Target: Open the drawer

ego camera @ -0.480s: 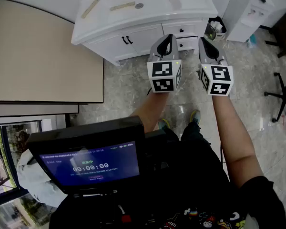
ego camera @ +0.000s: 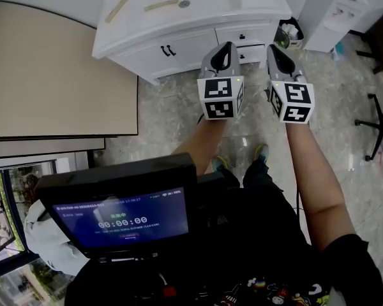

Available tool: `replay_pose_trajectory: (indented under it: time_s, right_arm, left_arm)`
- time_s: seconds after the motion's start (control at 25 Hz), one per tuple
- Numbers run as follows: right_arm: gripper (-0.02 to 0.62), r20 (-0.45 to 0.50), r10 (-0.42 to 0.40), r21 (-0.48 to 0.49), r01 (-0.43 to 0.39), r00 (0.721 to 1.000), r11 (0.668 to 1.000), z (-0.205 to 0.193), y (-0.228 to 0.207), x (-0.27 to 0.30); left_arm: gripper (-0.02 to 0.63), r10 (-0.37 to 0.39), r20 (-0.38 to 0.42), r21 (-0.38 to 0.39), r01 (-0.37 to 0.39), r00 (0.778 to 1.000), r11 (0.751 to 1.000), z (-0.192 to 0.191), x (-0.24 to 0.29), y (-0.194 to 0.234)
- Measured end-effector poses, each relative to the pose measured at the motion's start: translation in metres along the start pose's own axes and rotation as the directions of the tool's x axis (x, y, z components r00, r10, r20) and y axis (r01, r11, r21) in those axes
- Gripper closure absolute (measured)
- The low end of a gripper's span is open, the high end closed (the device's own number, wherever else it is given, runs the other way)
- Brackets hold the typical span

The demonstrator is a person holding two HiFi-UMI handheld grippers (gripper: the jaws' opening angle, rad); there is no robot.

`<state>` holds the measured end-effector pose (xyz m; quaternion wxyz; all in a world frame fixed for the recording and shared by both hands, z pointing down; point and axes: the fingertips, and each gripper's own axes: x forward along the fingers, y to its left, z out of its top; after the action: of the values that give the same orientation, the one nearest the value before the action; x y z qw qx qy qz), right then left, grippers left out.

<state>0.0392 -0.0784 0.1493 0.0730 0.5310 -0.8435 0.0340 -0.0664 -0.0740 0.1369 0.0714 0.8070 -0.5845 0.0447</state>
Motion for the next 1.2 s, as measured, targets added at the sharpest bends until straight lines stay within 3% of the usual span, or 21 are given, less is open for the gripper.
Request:
replay_pose_trajectory:
  time_s: [0.36,0.52,0.72,0.96,1.2]
  right_arm:
    - [0.571,-0.037,0.03,0.027,-0.029,0.999,0.999,-0.044,-0.045,0.033]
    - [0.571,-0.024,0.074,0.021,-0.073,0.997,0.997,-0.071,-0.067,0.065]
    - [0.571,-0.026,0.056,0.031,-0.055,0.998,0.998,-0.148,-0.087,0.119]
    - [0.571,-0.008,0.028,0.04,-0.028,1.0,0.999,-0.237,-0.107,0.181]
    - [0.571,0.017,0.027,0.002,-0.027,1.0,1.0,-0.309,-0.117,0.234]
  left_arm:
    - [0.606,0.039,-0.062,-0.005,-0.039,0.997,0.999,-0.055,0.073,-0.015]
    - [0.521,0.091,-0.079,-0.01,-0.092,0.993,0.996,-0.094,0.123,-0.009]
    - [0.481,0.112,-0.118,-0.021,-0.115,0.987,0.993,-0.184,0.194,0.015]
    - [0.419,0.177,-0.155,0.034,-0.174,0.972,0.984,-0.309,0.297,0.062]
    - [0.414,0.207,-0.12,-0.003,-0.209,0.971,0.978,-0.377,0.35,0.087]
